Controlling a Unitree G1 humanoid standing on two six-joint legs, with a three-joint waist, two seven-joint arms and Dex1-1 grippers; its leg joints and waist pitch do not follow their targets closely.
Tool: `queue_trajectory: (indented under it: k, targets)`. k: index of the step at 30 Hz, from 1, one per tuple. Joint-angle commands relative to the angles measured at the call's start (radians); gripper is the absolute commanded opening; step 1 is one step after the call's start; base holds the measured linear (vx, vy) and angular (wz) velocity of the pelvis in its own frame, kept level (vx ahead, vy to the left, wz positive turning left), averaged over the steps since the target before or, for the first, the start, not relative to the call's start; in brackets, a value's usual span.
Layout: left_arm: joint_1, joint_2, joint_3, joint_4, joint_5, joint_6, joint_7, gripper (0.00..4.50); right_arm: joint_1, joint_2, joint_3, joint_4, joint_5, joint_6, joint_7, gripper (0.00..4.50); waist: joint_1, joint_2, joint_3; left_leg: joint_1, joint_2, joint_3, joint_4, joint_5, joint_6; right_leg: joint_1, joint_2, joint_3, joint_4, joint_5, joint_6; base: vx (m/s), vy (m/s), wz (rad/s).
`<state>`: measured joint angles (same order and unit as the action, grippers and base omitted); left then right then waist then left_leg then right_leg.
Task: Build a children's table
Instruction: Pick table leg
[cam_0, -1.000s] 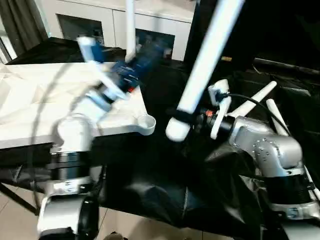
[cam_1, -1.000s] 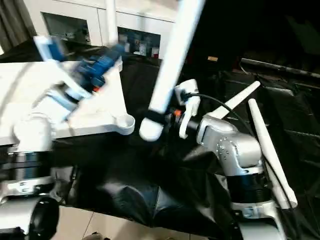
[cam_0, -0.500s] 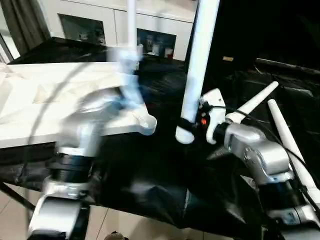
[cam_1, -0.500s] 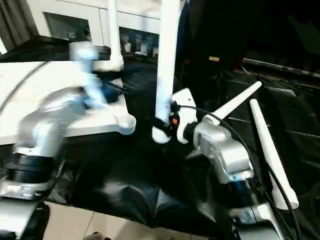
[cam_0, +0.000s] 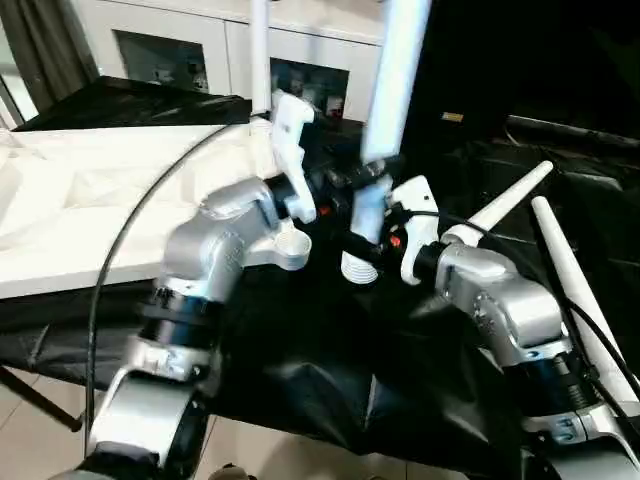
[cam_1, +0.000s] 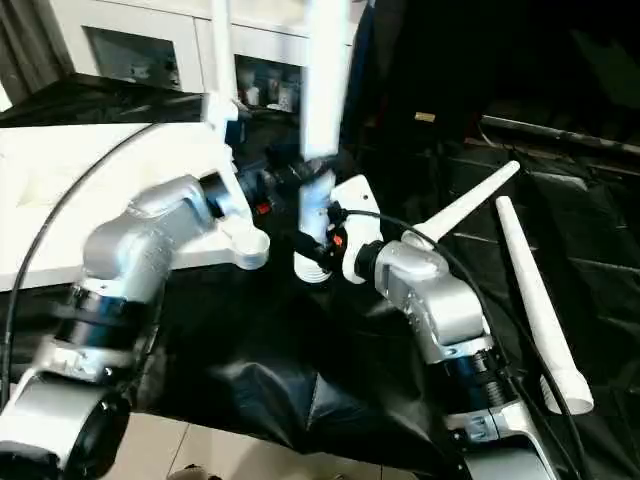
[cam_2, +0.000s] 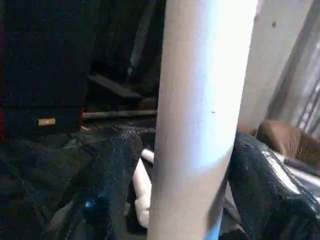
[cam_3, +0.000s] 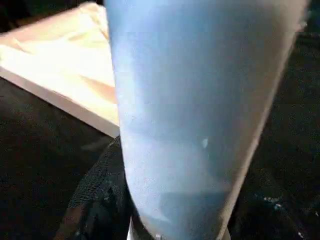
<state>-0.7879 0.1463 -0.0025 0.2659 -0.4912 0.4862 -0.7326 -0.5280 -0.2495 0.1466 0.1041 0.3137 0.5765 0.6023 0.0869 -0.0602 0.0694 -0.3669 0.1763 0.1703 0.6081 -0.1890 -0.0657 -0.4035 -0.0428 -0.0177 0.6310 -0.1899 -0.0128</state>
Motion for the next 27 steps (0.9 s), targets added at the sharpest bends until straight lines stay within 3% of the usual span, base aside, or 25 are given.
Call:
queue_trajectory:
  k: [1, 4, 5, 8, 15, 16, 27]
  targets:
    - [-0.015, 0.008, 0.009, -0.004, -0.022, 0.024, -0.022, 3.04, -0.008, -0.012, -0.01, -0.025, 0.019, -0.01, 0.038, 1.91, 0.001, 0.015, -0.08, 0.012, 0.04, -0.009, -0.063, -0.102, -0.007, 0.064, -0.08, 0.038, -0.062, -0.025, -0.232, 0.0, 0.0, 0.0]
    - [-0.023, -0.001, 0.014, 0.021, -0.024, 0.018, -0.017, 3.04, -0.005, -0.022, -0.004, -0.029, 0.021, -0.01, 0.062, 1.91, 0.001, 0.015, -0.078, 0.013, 0.041, -0.01, -0.065, -0.117, -0.011, 0.063, -0.08, 0.038, -0.065, -0.055, -0.229, 0.0, 0.0, 0.0]
    - [-0.038, -0.012, 0.032, 0.034, -0.048, 0.024, -0.019, 2.75, -0.004, -0.024, -0.006, -0.036, 0.03, -0.003, 0.076, 1.91, 0.001, 0.017, -0.077, 0.013, 0.041, -0.01, -0.065, -0.122, -0.013, 0.062, -0.08, 0.038, -0.066, -0.065, -0.228, 0.0, 0.0, 0.0]
    - [-0.052, -0.012, 0.037, 0.045, -0.058, 0.041, -0.031, 2.65, -0.002, -0.029, -0.008, -0.045, 0.046, 0.006, 0.091, 1.91, 0.004, 0.019, -0.078, 0.014, 0.041, -0.011, -0.065, -0.124, -0.013, 0.062, -0.081, 0.039, -0.066, -0.064, -0.23, 0.0, 0.0, 0.0]
    - [-0.054, -0.004, 0.021, 0.04, -0.047, 0.046, -0.049, 1.96, -0.001, -0.032, -0.022, -0.046, 0.054, 0.012, 0.106, 1.91, 0.001, 0.016, -0.079, 0.01, 0.04, -0.011, -0.064, -0.107, -0.006, 0.066, -0.08, 0.038, -0.064, -0.033, -0.235, 0.0, 0.0, 0.0]
    - [-0.051, 0.0, 0.005, 0.029, -0.038, 0.04, -0.059, 1.96, -0.001, -0.036, -0.023, -0.046, 0.054, 0.011, 0.109, 1.91, 0.0, 0.021, -0.079, 0.012, 0.042, -0.011, -0.065, -0.119, -0.008, 0.064, -0.081, 0.037, -0.067, -0.047, -0.235, 0.0, 0.0, 0.0]
    - [-0.056, 0.011, -0.03, 0.011, -0.01, 0.045, -0.079, 1.84, -0.007, -0.039, -0.019, -0.042, 0.04, 0.003, 0.108, 1.91, 0.0, 0.02, -0.078, 0.013, 0.042, -0.011, -0.066, -0.126, -0.014, 0.062, -0.081, 0.038, -0.067, -0.064, -0.232, 0.0, 0.0, 0.0]
